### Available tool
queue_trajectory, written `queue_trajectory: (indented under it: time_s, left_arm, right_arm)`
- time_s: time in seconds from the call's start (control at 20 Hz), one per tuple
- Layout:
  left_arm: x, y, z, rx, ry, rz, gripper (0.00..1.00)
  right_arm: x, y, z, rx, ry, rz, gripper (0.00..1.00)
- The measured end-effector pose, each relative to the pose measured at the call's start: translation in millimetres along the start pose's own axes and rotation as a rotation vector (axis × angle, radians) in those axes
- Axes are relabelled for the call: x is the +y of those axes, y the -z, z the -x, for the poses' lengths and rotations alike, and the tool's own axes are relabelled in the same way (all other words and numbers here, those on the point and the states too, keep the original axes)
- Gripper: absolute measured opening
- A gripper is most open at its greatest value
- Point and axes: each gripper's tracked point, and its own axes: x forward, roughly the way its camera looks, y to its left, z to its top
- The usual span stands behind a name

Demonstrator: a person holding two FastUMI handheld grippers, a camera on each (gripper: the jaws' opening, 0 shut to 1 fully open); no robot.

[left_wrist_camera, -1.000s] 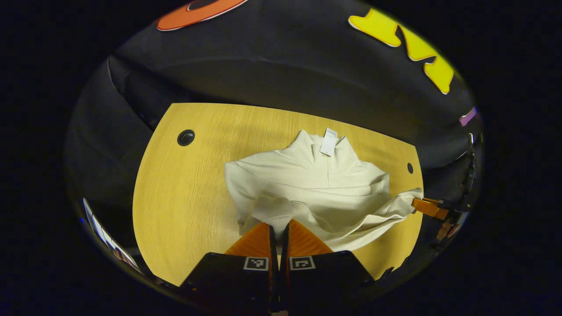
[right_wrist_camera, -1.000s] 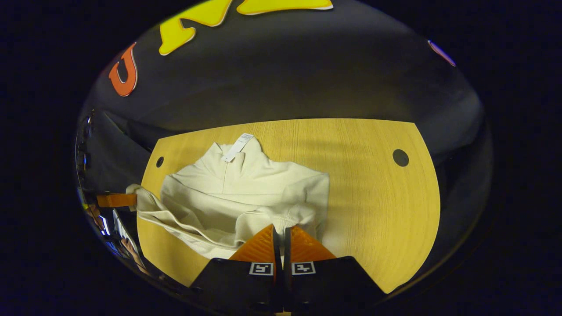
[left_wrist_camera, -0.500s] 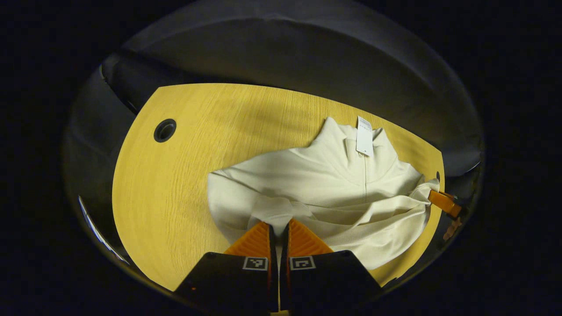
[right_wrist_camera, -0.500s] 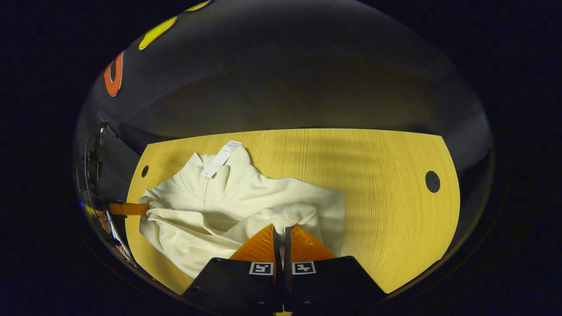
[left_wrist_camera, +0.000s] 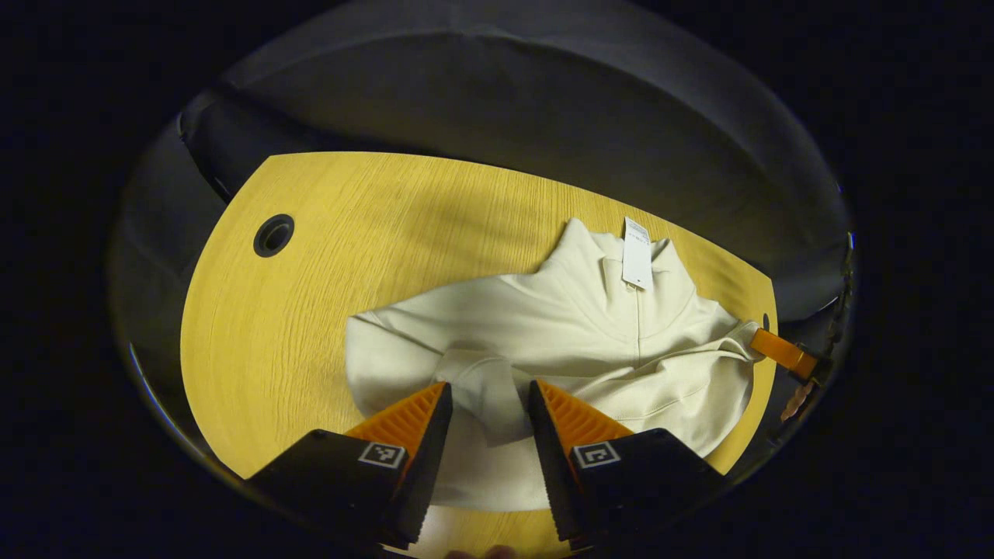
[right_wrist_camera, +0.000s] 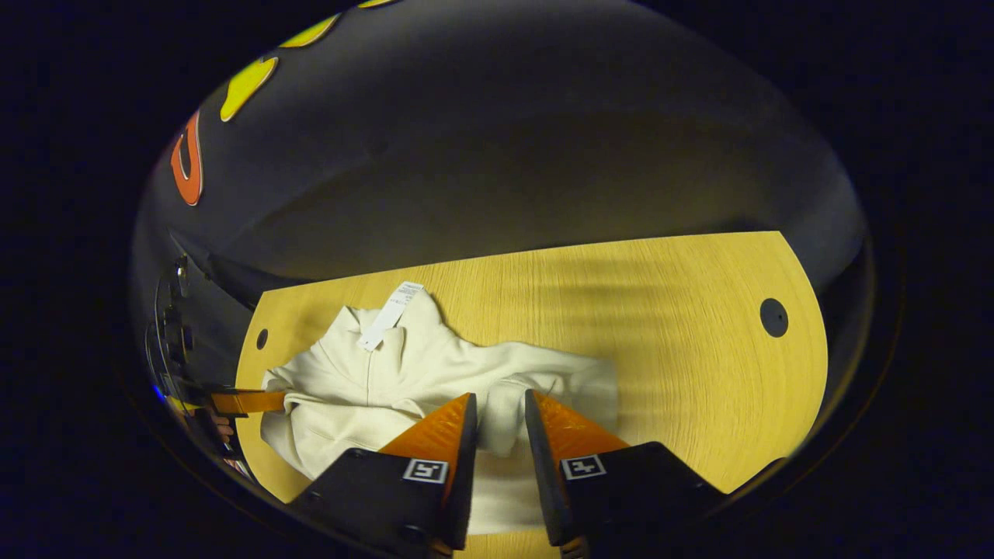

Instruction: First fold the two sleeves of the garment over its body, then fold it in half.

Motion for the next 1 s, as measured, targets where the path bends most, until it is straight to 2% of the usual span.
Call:
queue_trajectory:
  time_s: [0.05, 0.1, 0.15, 0.2, 0.25, 0.35, 0.4, 0.45, 0.6, 0.75, 1.0]
  left_arm:
    - [-1.1, -4.7, 3.4, -0.024, -0.009, -0.010, 0.70]
    - [-2.0, -12.3, 8.4, -0.060, -0.017, -0.025, 0.76]
    - [-2.8, -20.2, 15.1, -0.098, -0.021, -0.042, 0.94]
    - [-6.4, -28.6, 23.5, -0.140, -0.015, -0.056, 0.87]
    - [-9.4, -35.1, 32.2, -0.177, -0.018, -0.066, 0.95]
    - [-12.4, -45.8, 57.0, -0.253, -0.029, -0.085, 0.99]
    - [-14.4, -50.4, 71.4, -0.293, -0.032, -0.096, 0.99]
    - [-19.2, -56.3, 90.3, -0.336, -0.037, -0.110, 0.99]
    - [-25.6, -62.0, 151.1, -0.479, -0.058, -0.155, 0.99]
    - [-23.7, -56.6, 216.9, -0.600, -0.068, -0.170, 0.99]
    - [-39.1, -17.2, 319.9, -0.808, -0.069, -0.208, 0.99]
  right_arm:
    - [1.8, -4.4, 4.6, -0.018, -0.001, 0.011, 0.55]
    - [2.0, -11.2, 8.1, -0.044, 0.005, 0.022, 0.66]
    - [4.6, -15.2, 12.4, -0.065, 0.006, 0.031, 0.76]
    - [10.0, -20.6, 18.4, -0.085, -0.005, 0.033, 0.76]
    - [14.8, -22.6, 26.2, -0.100, -0.016, 0.039, 0.83]
    - [21.4, -32.5, 45.2, -0.152, -0.013, 0.067, 0.92]
    - [22.6, -37.7, 57.7, -0.182, 0.002, 0.091, 0.92]
    - [25.7, -41.9, 70.9, -0.210, 0.015, 0.117, 0.96]
    - [43.3, -50.8, 123.5, -0.304, 0.037, 0.187, 0.97]
    - [56.4, -55.5, 193.5, -0.432, 0.082, 0.247, 0.97]
    - [74.8, -46.2, 324.7, -0.693, 0.164, 0.290, 0.96]
